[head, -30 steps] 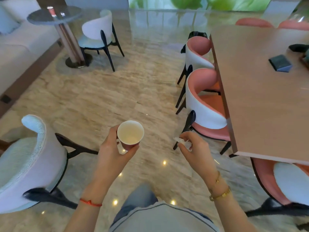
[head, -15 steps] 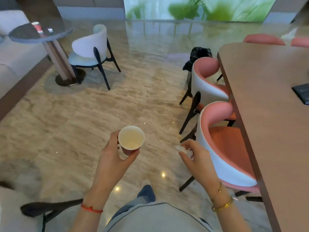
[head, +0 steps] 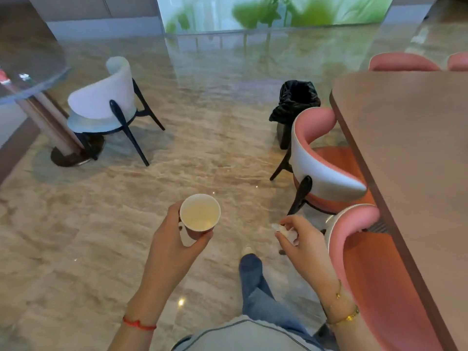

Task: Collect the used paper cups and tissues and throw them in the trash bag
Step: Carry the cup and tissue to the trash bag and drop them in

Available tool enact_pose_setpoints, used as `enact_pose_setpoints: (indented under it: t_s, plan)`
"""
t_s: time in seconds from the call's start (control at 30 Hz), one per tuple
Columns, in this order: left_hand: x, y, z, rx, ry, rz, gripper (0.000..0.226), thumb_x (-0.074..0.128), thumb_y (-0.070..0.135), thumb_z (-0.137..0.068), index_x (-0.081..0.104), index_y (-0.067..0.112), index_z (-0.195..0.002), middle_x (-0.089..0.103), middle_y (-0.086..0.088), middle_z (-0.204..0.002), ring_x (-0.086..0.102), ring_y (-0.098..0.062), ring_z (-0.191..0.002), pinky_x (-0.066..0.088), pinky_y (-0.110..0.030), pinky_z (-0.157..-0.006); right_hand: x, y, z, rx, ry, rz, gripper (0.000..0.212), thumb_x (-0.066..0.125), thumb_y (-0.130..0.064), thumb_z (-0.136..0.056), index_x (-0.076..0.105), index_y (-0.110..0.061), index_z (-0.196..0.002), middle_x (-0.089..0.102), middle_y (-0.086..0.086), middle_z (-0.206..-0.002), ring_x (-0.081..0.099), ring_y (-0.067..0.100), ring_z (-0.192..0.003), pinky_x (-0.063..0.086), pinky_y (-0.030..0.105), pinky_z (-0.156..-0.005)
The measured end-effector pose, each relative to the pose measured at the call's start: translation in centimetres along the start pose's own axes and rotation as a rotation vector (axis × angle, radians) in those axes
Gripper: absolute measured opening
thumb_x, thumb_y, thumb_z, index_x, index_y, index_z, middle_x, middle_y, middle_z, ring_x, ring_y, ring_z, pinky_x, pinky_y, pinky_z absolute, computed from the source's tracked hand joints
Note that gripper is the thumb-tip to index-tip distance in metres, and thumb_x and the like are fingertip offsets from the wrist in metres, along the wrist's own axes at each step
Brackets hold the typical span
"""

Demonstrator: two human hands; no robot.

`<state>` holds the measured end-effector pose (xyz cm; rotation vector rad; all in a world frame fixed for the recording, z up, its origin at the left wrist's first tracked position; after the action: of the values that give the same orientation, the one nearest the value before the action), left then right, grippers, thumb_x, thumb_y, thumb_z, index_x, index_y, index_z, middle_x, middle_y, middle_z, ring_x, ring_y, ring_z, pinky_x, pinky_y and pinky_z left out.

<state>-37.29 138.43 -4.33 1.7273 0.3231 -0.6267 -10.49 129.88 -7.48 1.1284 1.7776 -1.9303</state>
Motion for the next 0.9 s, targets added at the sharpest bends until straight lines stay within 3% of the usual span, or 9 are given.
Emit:
enact_pose_setpoints:
  t_s: [0.13, 0.4, 0.5, 0.63, 0.77, 0.9]
  plan:
    - [2.7, -0.4, -9.9, 0.018, -0.009, 0.003, 0.065, 0.081, 0.04, -0.071, 0.041, 0.041, -0.122, 0.052, 0.033, -0.114, 0.055, 0.006, -0.104, 0.043, -0.004, -0.079, 0.0, 1.1, -9.8, -0.02, 0.025, 0.016, 0.023, 0.068, -0.023, -0.084, 0.06, -0.024, -0.106, 0.058, -0.011, -0.095, 0.055, -0.001, -0.089, 0.046, 0.015, -0.074]
    - [7.6, 1.1, -30.6, 0.034, -0.007, 0.008, 0.064, 0.081, 0.04, -0.072, 0.043, 0.038, -0.123, 0.056, 0.026, -0.116, 0.055, 0.003, -0.107, 0.044, -0.009, -0.08, -2.1, 1.6, -31.4, -0.039, 0.012, 0.01, 0.023, 0.067, -0.02, -0.085, 0.062, -0.018, -0.107, 0.063, -0.005, -0.1, 0.057, 0.007, -0.092, 0.05, 0.026, -0.079]
    - [9.2, 1.3, -37.1, 0.032, -0.008, 0.031, 0.061, 0.081, 0.039, -0.072, 0.043, 0.039, -0.121, 0.053, 0.032, -0.115, 0.054, 0.006, -0.107, 0.044, -0.007, -0.079, -3.0, 1.6, -38.3, -0.045, 0.031, 0.004, 0.022, 0.068, -0.015, -0.084, 0.063, -0.016, -0.106, 0.063, -0.005, -0.098, 0.058, 0.008, -0.094, 0.049, 0.022, -0.08]
    - [11.7, 1.4, -45.1, 0.047, -0.025, 0.048, 0.063, 0.08, 0.041, -0.072, 0.043, 0.04, -0.123, 0.052, 0.034, -0.117, 0.054, 0.006, -0.107, 0.045, -0.008, -0.081, -3.1, 2.5, -46.2, -0.025, 0.028, -0.018, 0.022, 0.067, -0.014, -0.085, 0.063, -0.016, -0.107, 0.062, -0.007, -0.099, 0.057, 0.009, -0.096, 0.051, 0.03, -0.082]
    - [14.9, 0.6, -53.6, 0.05, -0.059, 0.068, 0.065, 0.081, 0.044, -0.07, 0.043, 0.041, -0.123, 0.053, 0.035, -0.116, 0.054, 0.008, -0.106, 0.043, -0.003, -0.081, -2.1, 4.6, -53.9, 0.007, 0.032, -0.003, 0.024, 0.067, -0.018, -0.086, 0.062, -0.017, -0.109, 0.061, -0.005, -0.1, 0.057, 0.008, -0.097, 0.05, 0.022, -0.077]
    - [18.1, 0.0, -63.0, 0.075, -0.11, 0.072, 0.065, 0.081, 0.043, -0.07, 0.042, 0.041, -0.122, 0.051, 0.035, -0.115, 0.053, 0.01, -0.107, 0.043, -0.003, -0.08, -1.3, 6.4, -62.3, 0.05, 0.059, 0.009, 0.024, 0.068, -0.016, -0.085, 0.062, -0.016, -0.108, 0.06, -0.002, -0.097, 0.056, 0.01, -0.093, 0.048, 0.025, -0.078]
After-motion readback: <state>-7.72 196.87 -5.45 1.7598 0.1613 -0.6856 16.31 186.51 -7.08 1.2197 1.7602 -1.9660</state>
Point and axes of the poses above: each hand's wrist, its own z-axis away from the middle knuckle, its own x-axis out of the palm, y = z × x, the point moved 7 cm from there along -z, towards the middle knuckle
